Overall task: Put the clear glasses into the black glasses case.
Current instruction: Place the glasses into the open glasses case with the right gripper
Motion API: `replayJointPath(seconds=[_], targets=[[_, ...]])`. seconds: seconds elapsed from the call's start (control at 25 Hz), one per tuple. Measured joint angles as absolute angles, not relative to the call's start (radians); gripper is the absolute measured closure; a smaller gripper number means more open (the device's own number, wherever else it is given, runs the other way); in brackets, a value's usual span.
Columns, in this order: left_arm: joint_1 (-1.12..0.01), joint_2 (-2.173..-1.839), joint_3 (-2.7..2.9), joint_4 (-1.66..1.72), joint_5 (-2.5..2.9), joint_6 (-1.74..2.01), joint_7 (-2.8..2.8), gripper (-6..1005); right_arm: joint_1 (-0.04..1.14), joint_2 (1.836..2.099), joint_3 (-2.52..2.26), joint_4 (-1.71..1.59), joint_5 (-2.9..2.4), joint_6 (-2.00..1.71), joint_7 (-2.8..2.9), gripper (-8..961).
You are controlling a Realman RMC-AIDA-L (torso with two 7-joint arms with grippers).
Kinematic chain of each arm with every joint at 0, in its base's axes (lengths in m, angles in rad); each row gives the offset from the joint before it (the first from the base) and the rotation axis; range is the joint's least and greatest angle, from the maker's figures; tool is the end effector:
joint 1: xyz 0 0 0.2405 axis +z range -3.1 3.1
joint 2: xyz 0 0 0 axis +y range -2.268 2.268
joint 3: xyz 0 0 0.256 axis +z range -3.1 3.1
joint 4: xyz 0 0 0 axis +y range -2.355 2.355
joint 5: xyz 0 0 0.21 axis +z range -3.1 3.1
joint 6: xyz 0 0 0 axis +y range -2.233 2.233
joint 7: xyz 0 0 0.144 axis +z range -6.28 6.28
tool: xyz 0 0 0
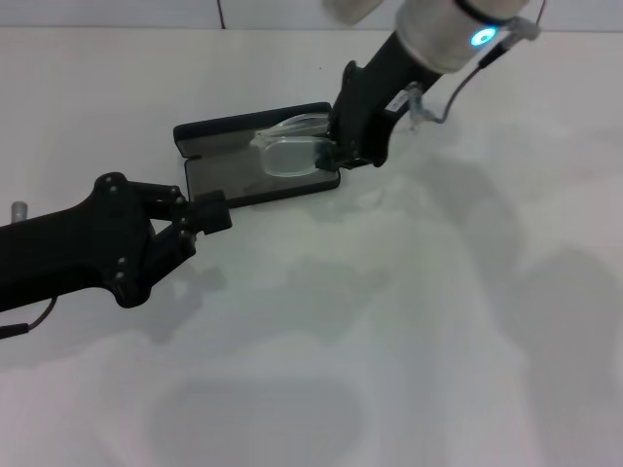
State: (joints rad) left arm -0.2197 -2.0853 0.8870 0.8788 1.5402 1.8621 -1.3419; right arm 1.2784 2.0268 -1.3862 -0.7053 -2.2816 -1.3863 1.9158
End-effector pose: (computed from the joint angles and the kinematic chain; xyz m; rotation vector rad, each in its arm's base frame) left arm -0.2537 0.2512 0.0430 -2.6457 -0.3949 -1.1755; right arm 0.0200 0.4174 -0.0589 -3.0494 -0.2034 -0.4101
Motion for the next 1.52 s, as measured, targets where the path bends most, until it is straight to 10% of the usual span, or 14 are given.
replayJointPath(seconds=[1.52], targets=[[-0.248, -2.078, 0.88, 0.876, 1.552, 1.848, -1.35, 920, 1.269, 2.028, -1.966, -0.582, -1.93, -0.829, 1.96, 831]])
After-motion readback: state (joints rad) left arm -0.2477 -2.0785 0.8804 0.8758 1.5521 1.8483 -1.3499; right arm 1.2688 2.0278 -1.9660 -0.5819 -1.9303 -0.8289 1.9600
